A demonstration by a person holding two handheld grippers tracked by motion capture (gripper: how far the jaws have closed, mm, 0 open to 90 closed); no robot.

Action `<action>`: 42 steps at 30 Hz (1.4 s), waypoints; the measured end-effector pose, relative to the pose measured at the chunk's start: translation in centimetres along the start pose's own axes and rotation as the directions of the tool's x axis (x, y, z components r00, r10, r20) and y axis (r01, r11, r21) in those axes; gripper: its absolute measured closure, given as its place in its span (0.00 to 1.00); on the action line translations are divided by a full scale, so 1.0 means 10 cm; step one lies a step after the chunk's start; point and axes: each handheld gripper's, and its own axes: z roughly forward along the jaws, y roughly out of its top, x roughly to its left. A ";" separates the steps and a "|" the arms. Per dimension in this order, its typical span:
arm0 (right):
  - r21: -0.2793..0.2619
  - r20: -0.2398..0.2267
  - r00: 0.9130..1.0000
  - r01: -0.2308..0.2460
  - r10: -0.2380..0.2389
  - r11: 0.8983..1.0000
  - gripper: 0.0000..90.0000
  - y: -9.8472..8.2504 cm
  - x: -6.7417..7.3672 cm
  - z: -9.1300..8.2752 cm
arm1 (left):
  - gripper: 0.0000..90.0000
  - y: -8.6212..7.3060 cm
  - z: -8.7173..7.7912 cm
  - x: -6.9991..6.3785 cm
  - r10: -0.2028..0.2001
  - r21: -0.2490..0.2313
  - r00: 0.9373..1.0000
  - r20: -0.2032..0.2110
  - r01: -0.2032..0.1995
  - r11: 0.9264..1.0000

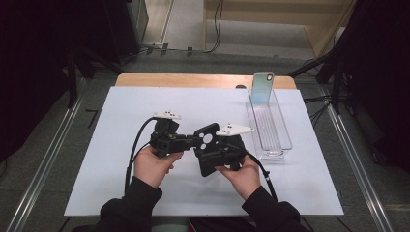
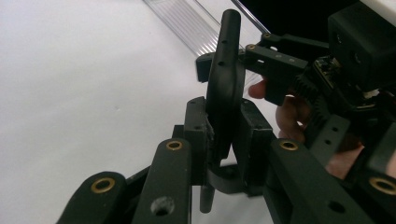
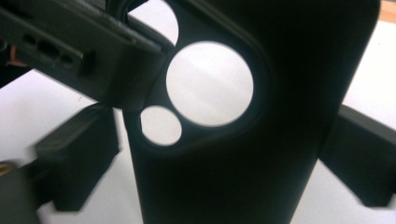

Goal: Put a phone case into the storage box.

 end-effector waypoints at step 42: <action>0.016 -0.058 0.998 -0.031 0.032 0.999 0.15 0.06 -0.44 -0.19 | 0.31 -0.23 -0.05 0.38 0.127 0.145 0.985 0.114 -0.143 0.979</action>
